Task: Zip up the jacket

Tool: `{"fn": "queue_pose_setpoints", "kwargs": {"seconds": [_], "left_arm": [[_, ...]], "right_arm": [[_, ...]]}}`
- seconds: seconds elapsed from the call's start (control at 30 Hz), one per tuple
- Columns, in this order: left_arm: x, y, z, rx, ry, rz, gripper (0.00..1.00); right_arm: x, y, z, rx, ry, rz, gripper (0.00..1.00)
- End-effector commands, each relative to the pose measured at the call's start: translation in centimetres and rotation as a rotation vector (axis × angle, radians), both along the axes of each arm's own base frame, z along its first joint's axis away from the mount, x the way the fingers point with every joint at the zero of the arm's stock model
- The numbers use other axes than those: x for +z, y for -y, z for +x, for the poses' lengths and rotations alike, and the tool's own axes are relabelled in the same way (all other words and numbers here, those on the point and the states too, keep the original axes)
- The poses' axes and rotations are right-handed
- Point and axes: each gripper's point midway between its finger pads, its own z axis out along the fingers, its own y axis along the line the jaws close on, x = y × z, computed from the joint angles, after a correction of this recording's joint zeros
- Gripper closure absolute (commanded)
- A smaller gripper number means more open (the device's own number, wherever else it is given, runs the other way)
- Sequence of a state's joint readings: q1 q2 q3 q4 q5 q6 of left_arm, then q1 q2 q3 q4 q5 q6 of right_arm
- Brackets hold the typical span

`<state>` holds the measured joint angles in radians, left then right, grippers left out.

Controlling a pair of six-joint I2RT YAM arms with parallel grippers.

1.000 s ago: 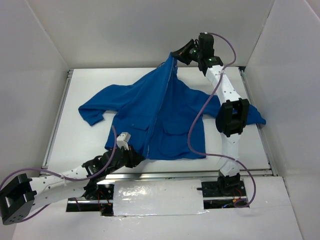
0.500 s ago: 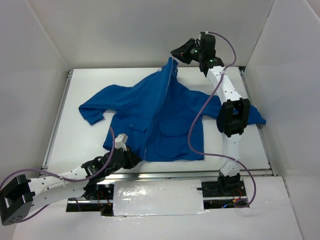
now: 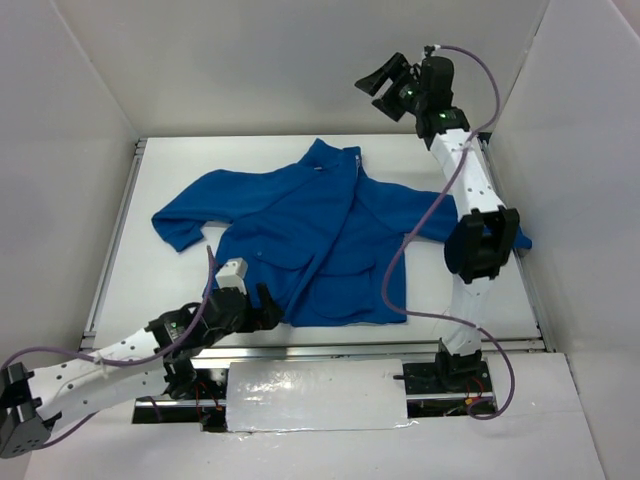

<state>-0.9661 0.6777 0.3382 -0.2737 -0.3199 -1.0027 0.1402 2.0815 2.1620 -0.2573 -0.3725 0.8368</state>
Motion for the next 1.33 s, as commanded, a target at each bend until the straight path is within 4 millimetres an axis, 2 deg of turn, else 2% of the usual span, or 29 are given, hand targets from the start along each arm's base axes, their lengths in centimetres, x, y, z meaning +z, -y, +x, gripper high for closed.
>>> {"fn": "queue_pose_setpoints", "kwargs": {"seconds": [0.0,0.03,0.1,0.13,0.2,0.23,0.27,0.3,0.33,0.37,0.4,0.43,0.47,0.5,0.53,0.57,0.6,0.67,0.77,0.87,1.0,1.17,1.3], "left_arm": [[4.6,-1.5,1.7,0.083,0.088,0.043,0.01],[5.3,-1.8,2.2,0.105,0.106,0.062,0.01],[7.5,-2.6,3.5,0.166,0.145,0.125,0.01],[8.0,-3.0,4.0,0.189,0.151,0.155,0.01],[10.1,-3.5,5.3,0.244,0.165,0.214,0.01],[12.1,-3.8,6.2,0.286,0.185,0.203,0.01],[12.0,-4.4,6.6,0.301,0.172,0.256,0.01],[12.8,-5.3,7.2,0.338,0.181,0.276,0.01],[14.6,-6.8,8.4,0.413,0.189,0.268,0.01],[15.1,-8.1,9.0,0.431,0.19,0.301,0.01],[15.8,-8.3,8.9,0.42,0.201,0.309,0.01],[17.0,-11.7,10.1,0.56,0.195,0.299,0.01],[17.6,-12.7,10.0,0.599,0.196,0.282,0.01],[18.2,-13.5,10.2,0.624,0.209,0.271,0.0],[19.0,-15.4,10.4,0.703,0.211,0.271,0.01],[19.4,-16.4,10.1,0.738,0.208,0.273,0.01],[20.6,-17.8,9.9,0.777,0.219,0.284,0.01],[21.8,-19.8,9.1,0.83,0.244,0.346,0.01],[24.1,-22.1,7.1,0.892,0.283,0.399,0.01],[25.2,-23.5,5.2,0.919,0.33,0.403,0.01],[23.8,-23.5,3.9,0.887,0.337,0.381,0.01],[21.9,-23.3,3.9,0.872,0.307,0.405,0.01],[21.3,-23.1,4.1,0.855,0.298,0.414,0.01]], "right_arm": [[6.4,2.5,-6.6,-0.094,0.103,-0.165,0.08],[6.1,3.6,-9.2,-0.129,0.107,-0.224,0.0],[6.0,4.1,-12.2,-0.14,0.131,-0.26,0.0],[5.5,5.1,-15.2,-0.155,0.138,-0.287,0.0],[5.2,5.3,-18.3,-0.146,0.153,-0.307,0.0],[5.2,6.1,-21.0,-0.147,0.175,-0.334,0.0],[4.5,6.2,-22.6,-0.137,0.157,-0.354,0.0],[4.5,6.3,-24.0,-0.129,0.162,-0.369,0.0],[5.1,7.2,-26.2,-0.154,0.189,-0.385,0.0],[4.4,7.7,-27.7,-0.155,0.162,-0.4,0.0],[4.4,8.1,-28.9,-0.16,0.167,-0.406,0.0],[3.5,8.3,-30.0,-0.155,0.164,-0.42,0.0],[4.2,9.1,-32.3,-0.176,0.202,-0.415,0.0],[4.0,9.5,-33.3,-0.189,0.21,-0.423,0.0],[3.0,10.0,-34.0,-0.201,0.196,-0.439,0.0],[3.2,11.5,-35.7,-0.271,0.208,-0.441,0.0],[1.9,11.1,-36.4,-0.257,0.202,-0.444,0.0],[1.6,12.0,-38.5,-0.284,0.227,-0.442,0.0],[0.0,13.1,-40.4,-0.317,0.218,-0.449,0.0],[-1.3,13.8,-41.5,-0.327,0.182,-0.459,0.0],[-1.4,14.2,-42.5,-0.326,0.188,-0.443,0.0],[-0.8,14.0,-42.6,-0.32,0.204,-0.425,0.0],[-0.7,13.9,-42.5,-0.315,0.212,-0.423,0.0]]}}
